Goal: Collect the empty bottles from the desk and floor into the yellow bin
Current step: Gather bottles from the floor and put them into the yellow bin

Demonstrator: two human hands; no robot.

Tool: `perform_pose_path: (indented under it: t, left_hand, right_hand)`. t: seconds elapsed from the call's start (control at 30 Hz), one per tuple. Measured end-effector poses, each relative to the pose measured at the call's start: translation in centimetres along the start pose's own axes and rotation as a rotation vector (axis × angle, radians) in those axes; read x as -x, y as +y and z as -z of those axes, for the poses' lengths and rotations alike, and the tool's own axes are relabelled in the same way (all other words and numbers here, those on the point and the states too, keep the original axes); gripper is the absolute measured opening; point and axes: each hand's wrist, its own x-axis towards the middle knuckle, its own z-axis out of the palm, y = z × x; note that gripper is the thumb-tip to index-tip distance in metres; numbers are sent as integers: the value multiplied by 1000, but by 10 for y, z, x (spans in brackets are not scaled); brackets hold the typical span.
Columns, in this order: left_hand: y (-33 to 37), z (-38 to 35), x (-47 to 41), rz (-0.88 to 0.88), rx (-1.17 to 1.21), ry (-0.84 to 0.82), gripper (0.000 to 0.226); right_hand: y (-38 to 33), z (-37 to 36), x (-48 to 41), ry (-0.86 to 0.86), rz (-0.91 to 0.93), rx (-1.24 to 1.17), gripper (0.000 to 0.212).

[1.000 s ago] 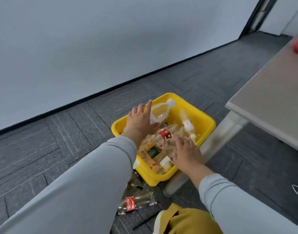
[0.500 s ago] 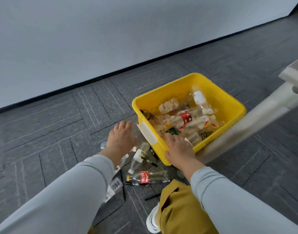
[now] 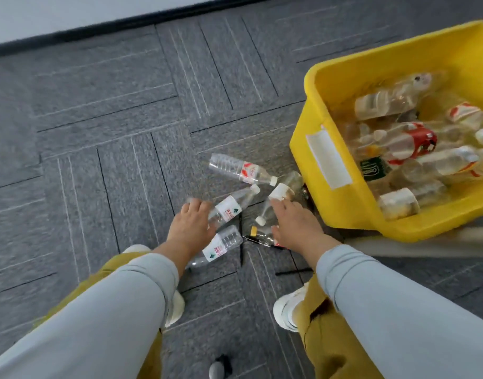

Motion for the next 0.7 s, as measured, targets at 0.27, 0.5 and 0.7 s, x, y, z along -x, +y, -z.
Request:
perform_pose_path:
  t: [0.27, 0.5, 0.7]
  left_hand:
    - [-15, -79, -32, -7, -60, -150, 60]
    - [-12, -142, -37, 43, -150, -234, 88]
    - [-15, -178, -39, 161, -203, -256, 92]
  right_hand:
    - [-8, -69, -47, -113, 54, -2, 54]
    - [18, -105, -58, -120, 51, -12, 61]
    - [38, -128, -65, -123, 57, -29, 60]
